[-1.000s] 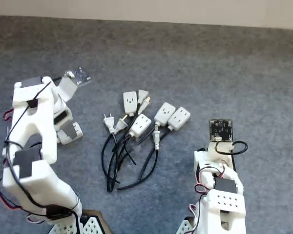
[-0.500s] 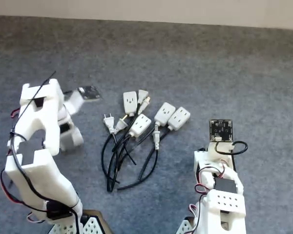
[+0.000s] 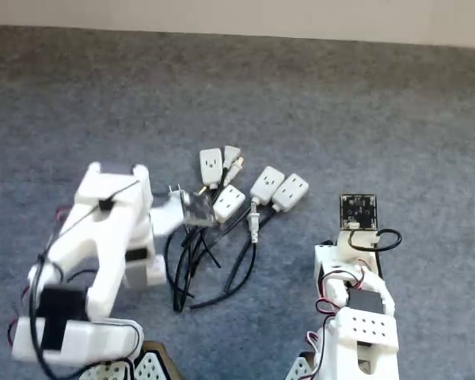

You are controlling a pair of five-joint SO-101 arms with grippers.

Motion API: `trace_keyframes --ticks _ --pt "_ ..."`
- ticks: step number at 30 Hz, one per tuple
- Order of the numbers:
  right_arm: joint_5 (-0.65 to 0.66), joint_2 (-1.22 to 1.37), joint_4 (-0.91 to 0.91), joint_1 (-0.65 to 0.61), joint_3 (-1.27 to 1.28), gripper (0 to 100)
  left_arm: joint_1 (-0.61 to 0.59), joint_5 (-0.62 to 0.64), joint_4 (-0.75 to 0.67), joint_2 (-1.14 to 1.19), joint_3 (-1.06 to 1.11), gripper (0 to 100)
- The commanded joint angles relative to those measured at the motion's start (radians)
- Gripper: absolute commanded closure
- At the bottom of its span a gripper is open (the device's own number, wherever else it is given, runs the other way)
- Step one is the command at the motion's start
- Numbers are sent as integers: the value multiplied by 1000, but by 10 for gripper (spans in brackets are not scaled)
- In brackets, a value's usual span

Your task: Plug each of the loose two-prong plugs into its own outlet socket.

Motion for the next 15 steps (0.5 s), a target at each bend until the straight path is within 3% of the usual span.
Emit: trace_keyframes --ticks 1,10,15 --pt "12 -15 -18 -31 -5 943 41 9 -138 -136 193 995" --pt "48 -13 -18 -39 -5 943 38 37 -161 -139 208 986" --pt "51 -13 -18 -39 -4 943 35 60 -161 -148 220 830"
